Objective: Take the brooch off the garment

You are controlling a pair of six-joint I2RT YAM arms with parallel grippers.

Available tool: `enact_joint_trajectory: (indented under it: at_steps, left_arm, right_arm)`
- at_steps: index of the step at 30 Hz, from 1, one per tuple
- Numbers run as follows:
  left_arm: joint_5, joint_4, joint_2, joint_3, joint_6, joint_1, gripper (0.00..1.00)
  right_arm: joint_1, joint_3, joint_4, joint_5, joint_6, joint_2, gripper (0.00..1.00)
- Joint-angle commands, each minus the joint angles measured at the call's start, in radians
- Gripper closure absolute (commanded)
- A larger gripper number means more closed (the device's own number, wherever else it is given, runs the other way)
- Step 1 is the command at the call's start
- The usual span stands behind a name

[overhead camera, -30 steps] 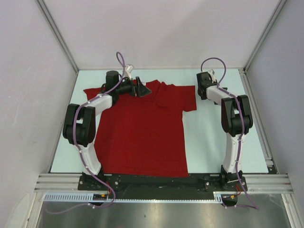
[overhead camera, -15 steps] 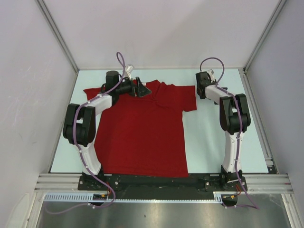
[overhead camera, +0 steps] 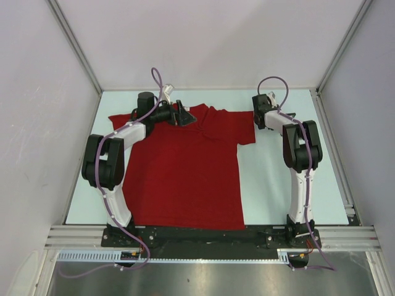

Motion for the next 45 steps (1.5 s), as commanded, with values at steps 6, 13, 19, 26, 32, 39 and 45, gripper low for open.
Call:
enact_joint_trajectory:
  at_steps: [6, 13, 19, 26, 32, 39, 45]
  left_arm:
    - [0.034, 0.004, 0.003, 0.039, 0.028, 0.010, 0.00]
    - [0.037, 0.004, 0.003, 0.040, 0.029, 0.011, 0.00]
    - [0.037, 0.004, -0.005, 0.040, 0.026, 0.011, 0.00]
    - [0.020, 0.044, -0.099, -0.025, -0.020, 0.008, 0.00]
    - [-0.056, 0.060, -0.303, -0.180, -0.089, -0.013, 0.00]
    - [-0.208, 0.148, -0.719, -0.452, -0.345, -0.115, 0.00]
    - [-0.412, -0.315, -1.064, -0.397, -0.213, -0.187, 0.00]
  right_arm:
    - [0.022, 0.048, -0.037, -0.006, 0.022, 0.005, 0.66]
    - [0.042, 0.054, -0.051, -0.006, 0.026, -0.012, 0.55]
    - [0.084, 0.066, -0.084, 0.000, 0.039, -0.055, 0.40]
    - [0.258, 0.106, -0.244, -0.052, 0.241, -0.256, 0.37]
    - [0.488, -0.107, -0.207, -0.259, 0.424, -0.530, 0.36]
    - [0.627, -0.379, -0.175, -0.282, 0.573, -0.858, 0.35]
    - [0.726, -0.527, -0.189, -0.290, 0.657, -1.119, 0.25]
